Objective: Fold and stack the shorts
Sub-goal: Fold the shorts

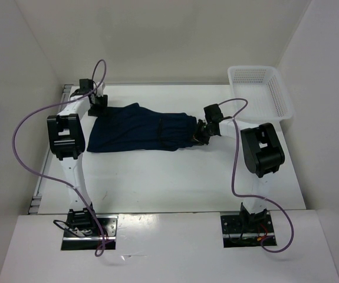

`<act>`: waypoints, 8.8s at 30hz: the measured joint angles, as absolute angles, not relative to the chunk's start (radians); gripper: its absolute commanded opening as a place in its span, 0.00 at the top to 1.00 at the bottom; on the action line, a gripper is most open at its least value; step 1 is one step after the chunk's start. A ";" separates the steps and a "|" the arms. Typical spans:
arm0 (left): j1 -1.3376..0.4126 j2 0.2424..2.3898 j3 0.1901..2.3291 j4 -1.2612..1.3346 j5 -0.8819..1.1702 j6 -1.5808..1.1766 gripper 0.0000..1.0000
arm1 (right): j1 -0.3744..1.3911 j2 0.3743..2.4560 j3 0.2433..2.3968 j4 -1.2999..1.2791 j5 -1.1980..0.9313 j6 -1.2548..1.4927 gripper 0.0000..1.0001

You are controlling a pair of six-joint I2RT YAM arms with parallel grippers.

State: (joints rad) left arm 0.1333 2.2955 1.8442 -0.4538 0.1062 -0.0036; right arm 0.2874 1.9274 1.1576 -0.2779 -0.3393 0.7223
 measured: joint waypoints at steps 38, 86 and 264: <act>0.044 2.408 2.107 -0.492 0.126 -0.004 0.46 | 0.169 1.879 1.158 -0.353 -0.253 0.574 1.00; 0.013 2.109 1.732 -0.519 -0.059 -0.003 0.36 | 0.100 1.835 1.221 -0.527 -0.127 0.411 1.00; 0.011 2.122 1.733 -0.626 0.519 -0.007 0.96 | 0.552 1.840 1.088 -0.103 -0.016 0.378 1.00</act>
